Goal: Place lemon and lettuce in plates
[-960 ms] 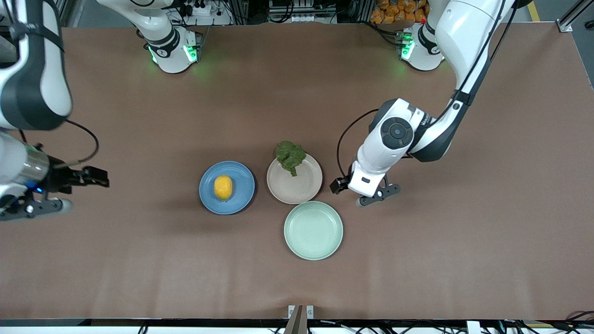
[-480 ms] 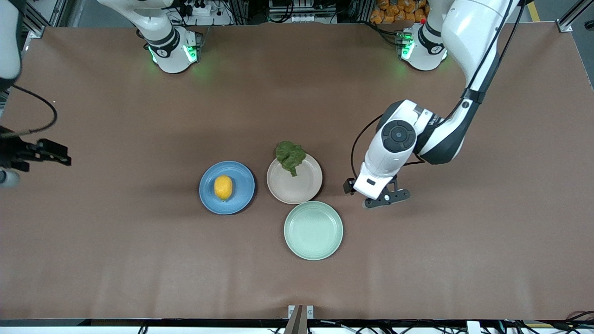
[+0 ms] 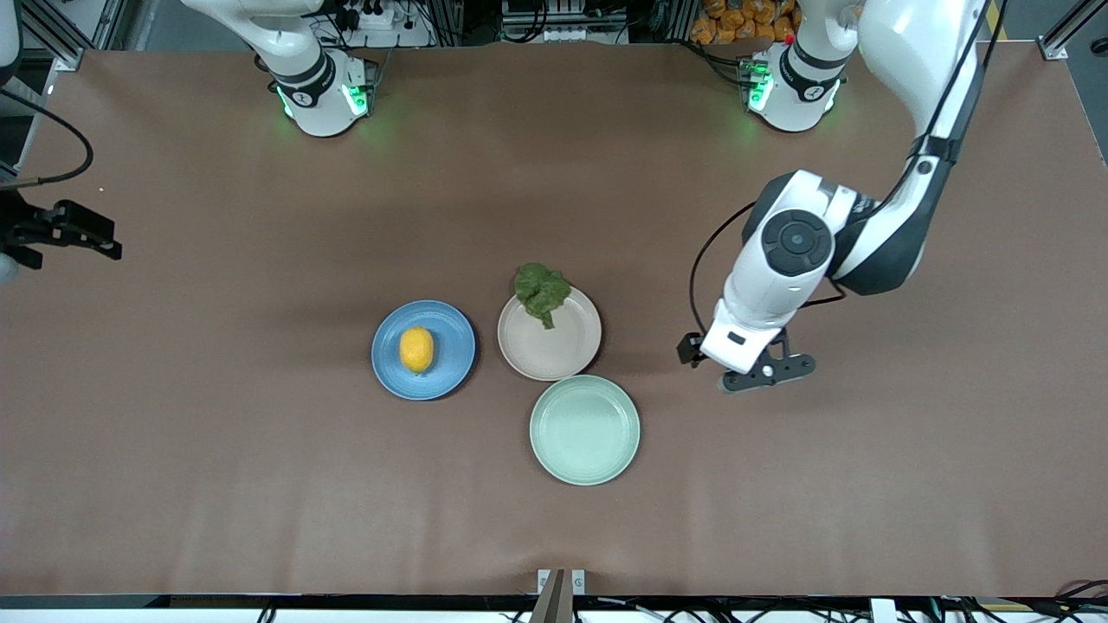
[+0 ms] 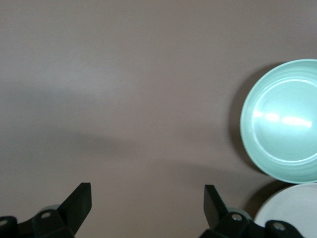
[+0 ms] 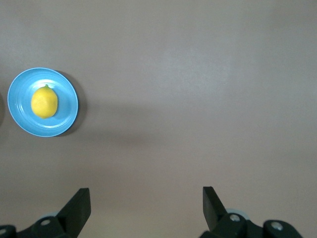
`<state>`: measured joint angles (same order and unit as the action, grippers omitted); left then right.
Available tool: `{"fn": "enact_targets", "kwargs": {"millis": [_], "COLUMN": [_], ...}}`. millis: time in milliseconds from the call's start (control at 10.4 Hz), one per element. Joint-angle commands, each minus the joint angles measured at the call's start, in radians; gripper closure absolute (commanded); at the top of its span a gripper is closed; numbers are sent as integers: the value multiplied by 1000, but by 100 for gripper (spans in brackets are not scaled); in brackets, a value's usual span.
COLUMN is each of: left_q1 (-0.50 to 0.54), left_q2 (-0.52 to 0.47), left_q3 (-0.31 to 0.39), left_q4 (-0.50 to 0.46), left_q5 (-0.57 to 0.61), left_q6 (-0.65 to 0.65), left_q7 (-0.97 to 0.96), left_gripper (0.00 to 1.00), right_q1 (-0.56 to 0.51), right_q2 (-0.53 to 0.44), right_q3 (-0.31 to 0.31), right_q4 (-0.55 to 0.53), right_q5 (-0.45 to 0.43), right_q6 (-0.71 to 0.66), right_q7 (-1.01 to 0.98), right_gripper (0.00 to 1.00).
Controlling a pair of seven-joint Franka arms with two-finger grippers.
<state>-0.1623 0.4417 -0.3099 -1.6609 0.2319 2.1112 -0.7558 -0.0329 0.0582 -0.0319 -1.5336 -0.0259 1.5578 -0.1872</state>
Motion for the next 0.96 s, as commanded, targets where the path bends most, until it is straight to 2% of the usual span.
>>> {"fn": "enact_targets", "kwargs": {"millis": [0,480,672,864], "left_q1": [12,15,20,52], "left_q2": [-59,-274,-358,-428], "left_q3": [-2,69,87,97], "left_q4": [-55,-296,-344,-333], "left_q5": [21,-40,-71,-156], "left_q6": [-54,-57,-71,-97], "left_q7": [62,219,280,286], "left_gripper": [0,0,0,0], "right_q1": [15,15,18,15], "right_q2": [-55,-46,-43,-44], "right_q3": [1,-2,-2,-5], "right_q4": [-46,-45,-43,-43], "right_q5": [-8,-3,-3,-3], "right_q6": [-31,-32,-44,-47], "right_q7": [51,55,58,58], "right_gripper": [0,0,0,0]}}
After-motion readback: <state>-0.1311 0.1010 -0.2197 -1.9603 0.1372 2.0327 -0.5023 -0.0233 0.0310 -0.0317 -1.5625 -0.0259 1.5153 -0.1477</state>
